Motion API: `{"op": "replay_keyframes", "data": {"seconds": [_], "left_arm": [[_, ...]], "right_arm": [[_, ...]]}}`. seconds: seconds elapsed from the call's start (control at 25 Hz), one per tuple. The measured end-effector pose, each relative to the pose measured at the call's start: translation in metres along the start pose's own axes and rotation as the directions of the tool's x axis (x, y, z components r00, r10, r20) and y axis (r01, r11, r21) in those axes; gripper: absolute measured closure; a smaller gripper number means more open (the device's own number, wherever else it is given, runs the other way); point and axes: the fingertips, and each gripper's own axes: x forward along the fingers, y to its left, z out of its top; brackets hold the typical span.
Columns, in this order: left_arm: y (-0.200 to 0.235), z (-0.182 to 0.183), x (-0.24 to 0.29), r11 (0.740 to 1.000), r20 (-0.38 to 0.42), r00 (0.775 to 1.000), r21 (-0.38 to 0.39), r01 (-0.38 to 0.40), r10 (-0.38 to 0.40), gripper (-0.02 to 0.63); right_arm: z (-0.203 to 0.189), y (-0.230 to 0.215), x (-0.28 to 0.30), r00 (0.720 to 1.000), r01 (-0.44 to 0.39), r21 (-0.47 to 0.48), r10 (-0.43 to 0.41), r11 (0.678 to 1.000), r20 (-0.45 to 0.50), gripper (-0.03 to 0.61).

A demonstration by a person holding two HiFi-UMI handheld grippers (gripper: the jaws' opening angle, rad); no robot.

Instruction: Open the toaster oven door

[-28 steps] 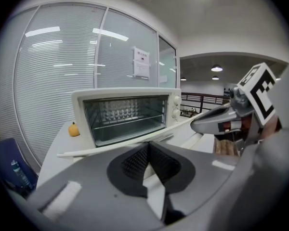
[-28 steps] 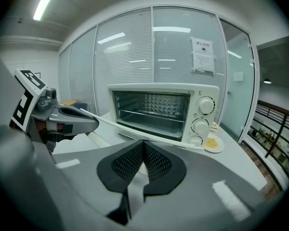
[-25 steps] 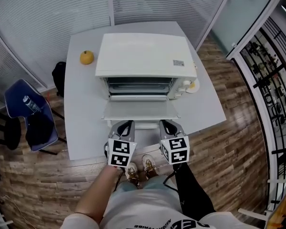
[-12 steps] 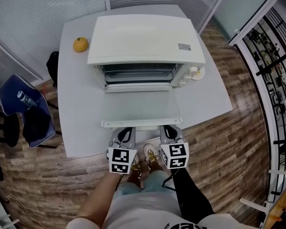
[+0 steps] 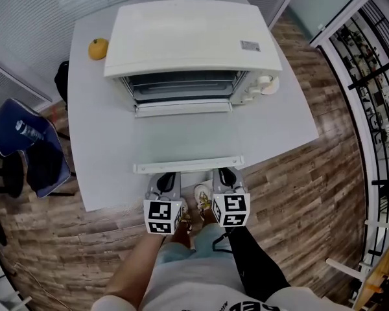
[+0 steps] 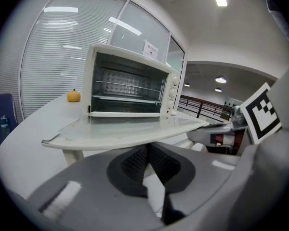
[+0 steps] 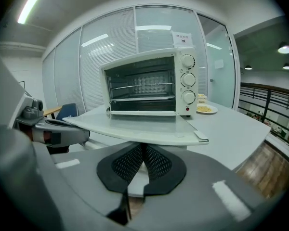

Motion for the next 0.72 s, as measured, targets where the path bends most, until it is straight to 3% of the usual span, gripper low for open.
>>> {"op": "replay_keyframes", "data": {"seconds": [0.28, 0.44, 0.56, 0.72], "left_arm": [[-0.009, -0.021, 0.003, 1.0, -0.009, 1.0, -0.009, 0.001, -0.002, 0.555], [-0.018, -0.02, 0.007, 0.999, -0.03, 1.0, 0.045, 0.009, -0.008, 0.555], [-0.025, -0.029, 0.009, 0.993, -0.089, 0.996, 0.116, 0.004, 0.007, 0.555], [-0.024, -0.035, 0.009, 0.993, -0.129, 0.991, 0.121, -0.012, 0.028, 0.555]], "right_arm": [[-0.019, -0.003, 0.009, 0.999, 0.043, 0.045, -0.044, 0.998, 0.025, 0.575], [-0.022, -0.004, 0.01, 0.998, 0.047, 0.039, -0.049, 0.998, 0.046, 0.575], [-0.027, -0.003, 0.012, 0.997, 0.048, 0.039, -0.05, 0.998, 0.054, 0.575], [-0.028, -0.003, 0.012, 0.996, 0.05, 0.036, -0.052, 0.998, 0.071, 0.575]]}}
